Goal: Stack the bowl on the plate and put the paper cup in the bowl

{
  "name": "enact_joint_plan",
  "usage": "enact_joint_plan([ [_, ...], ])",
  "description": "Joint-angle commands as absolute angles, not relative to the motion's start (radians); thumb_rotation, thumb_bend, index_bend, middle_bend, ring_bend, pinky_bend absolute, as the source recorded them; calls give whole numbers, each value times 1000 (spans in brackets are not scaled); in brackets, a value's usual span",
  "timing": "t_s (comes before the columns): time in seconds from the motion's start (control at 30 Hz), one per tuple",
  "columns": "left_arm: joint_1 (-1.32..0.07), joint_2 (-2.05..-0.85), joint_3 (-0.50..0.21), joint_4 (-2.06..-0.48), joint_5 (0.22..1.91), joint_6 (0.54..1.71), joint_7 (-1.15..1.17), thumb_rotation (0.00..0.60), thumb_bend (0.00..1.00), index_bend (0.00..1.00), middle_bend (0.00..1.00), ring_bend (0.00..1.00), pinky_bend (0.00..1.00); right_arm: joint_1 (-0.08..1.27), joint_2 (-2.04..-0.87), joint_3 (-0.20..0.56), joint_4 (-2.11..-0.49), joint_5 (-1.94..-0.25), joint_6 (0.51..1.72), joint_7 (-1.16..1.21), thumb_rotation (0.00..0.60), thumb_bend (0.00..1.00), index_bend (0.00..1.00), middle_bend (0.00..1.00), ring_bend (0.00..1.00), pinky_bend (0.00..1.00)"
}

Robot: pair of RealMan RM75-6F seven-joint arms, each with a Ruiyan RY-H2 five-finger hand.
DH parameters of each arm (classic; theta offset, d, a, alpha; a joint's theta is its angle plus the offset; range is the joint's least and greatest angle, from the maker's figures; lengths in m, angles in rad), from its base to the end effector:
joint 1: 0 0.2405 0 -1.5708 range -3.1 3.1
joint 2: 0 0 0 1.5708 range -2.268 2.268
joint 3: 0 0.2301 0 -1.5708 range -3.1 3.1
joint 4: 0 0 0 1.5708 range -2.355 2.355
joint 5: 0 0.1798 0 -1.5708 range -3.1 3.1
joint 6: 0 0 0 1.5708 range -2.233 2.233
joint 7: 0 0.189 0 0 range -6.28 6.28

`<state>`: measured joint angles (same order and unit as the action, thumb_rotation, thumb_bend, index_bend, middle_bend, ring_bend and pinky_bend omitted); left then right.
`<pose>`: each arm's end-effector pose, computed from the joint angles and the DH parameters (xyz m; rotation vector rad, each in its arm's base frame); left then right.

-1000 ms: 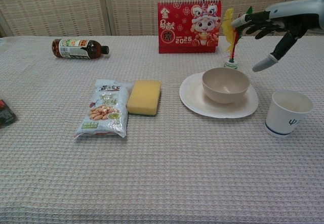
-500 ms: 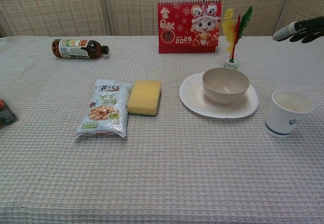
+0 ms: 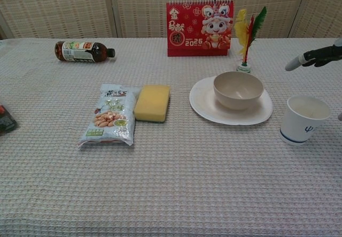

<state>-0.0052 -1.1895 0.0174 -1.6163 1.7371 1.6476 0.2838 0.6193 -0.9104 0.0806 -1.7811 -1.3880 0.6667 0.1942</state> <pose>-0.2388 0.1842 0.1568 -1.5176 -0.6220 -0.8868 -0.1930 -0.3105 0.1034 1.9617 -1.2543 0.6733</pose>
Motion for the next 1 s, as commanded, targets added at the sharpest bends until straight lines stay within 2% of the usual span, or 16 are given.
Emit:
enact_joint_plan([
  [0.03, -4, -1188, 17, -1616, 1737, 1650, 281, 600, 314, 0, 0, 0, 259, 628, -924, 77, -1770, -1372, 658, 175, 600, 74, 110, 0, 0, 0],
  [0.43, -4, -1188, 19, -1617, 1741, 1651, 281, 600, 314, 0, 0, 0, 259, 636, -946, 55, -1741, -1323, 643, 123, 600, 85, 124, 0, 0, 0],
  [0.73, -3, -1187, 18, -1617, 1740, 1654, 279, 600, 314, 0, 0, 0, 259, 650, -1008, 49, -1686, -1294, 630, 104, 600, 95, 158, 0, 0, 0],
  [1.0, 0, -1182, 20, -1617, 1747, 1662, 269, 600, 314, 0, 0, 0, 259, 656, -1052, 49, -1665, -1253, 648, 56, 600, 153, 212, 0, 0, 0],
])
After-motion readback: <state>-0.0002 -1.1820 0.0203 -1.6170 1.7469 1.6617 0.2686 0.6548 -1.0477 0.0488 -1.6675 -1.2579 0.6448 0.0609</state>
